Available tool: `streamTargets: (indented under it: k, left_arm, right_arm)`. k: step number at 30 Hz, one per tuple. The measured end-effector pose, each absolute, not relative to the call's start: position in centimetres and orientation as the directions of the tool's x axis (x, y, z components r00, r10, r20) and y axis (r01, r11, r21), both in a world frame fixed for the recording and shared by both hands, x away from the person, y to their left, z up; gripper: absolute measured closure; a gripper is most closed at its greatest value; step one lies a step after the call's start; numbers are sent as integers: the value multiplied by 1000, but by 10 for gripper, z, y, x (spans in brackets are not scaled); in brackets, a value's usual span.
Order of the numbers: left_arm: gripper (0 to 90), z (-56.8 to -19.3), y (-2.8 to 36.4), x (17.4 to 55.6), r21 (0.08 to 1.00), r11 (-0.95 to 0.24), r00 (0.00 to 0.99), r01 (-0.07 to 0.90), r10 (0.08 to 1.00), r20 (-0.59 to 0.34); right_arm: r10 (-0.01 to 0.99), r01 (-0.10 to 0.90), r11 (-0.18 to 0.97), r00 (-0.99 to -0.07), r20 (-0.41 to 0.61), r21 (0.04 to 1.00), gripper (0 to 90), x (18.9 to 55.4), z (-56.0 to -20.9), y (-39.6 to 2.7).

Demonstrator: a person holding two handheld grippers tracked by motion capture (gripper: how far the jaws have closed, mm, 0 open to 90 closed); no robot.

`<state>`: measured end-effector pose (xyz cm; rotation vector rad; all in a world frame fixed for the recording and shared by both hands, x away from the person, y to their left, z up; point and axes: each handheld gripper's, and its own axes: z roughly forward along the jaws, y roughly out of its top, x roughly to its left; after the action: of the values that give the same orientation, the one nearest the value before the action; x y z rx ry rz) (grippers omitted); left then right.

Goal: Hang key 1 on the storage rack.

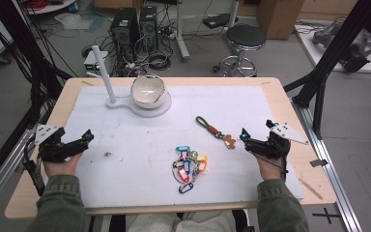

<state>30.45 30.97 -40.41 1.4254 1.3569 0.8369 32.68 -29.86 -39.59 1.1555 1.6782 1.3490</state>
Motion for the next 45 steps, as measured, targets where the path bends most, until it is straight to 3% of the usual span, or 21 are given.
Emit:
streamTargets:
  k: [32,45]
  left_arm:
    - [17,-408,309,304,932,96,140,349,978,-154]
    - [16,-409,309,306,931,101,138,350,978,-158]
  right_arm:
    - [926,264,99,-376,8,959,5,329,-390,-287]
    - [903,294,156,-430,-15,943,5,353,-375,-270]
